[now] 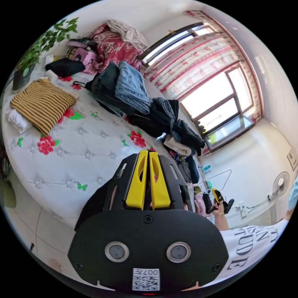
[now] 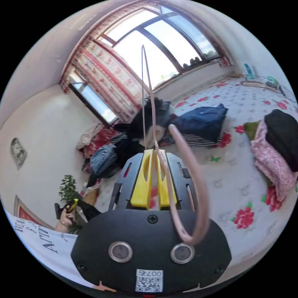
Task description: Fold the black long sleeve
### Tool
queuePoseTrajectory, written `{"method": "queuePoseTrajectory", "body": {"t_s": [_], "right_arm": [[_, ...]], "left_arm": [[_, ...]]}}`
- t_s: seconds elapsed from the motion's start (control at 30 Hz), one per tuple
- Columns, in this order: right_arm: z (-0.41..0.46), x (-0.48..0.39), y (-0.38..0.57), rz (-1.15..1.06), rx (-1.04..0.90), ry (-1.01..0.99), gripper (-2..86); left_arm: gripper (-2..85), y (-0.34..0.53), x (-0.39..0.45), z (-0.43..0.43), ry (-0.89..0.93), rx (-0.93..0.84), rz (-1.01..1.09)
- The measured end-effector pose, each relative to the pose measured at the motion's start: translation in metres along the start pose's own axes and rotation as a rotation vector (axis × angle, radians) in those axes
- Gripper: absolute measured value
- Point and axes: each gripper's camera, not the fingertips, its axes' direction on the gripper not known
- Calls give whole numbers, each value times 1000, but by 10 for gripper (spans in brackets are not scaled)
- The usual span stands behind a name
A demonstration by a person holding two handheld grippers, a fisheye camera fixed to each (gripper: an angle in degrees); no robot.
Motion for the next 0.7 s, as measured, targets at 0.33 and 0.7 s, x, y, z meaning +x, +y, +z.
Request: {"method": "queuePoseTrajectory", "body": {"t_s": [0.33,0.7], "right_arm": [[-5,94,65,85,-273,197,87],[152,-100,228,-645,-906,-140,81]], "left_arm": [[-10,-80,-31,27,-64,-103,154],[-10,-128,-75,43,-93,-164,152]]}}
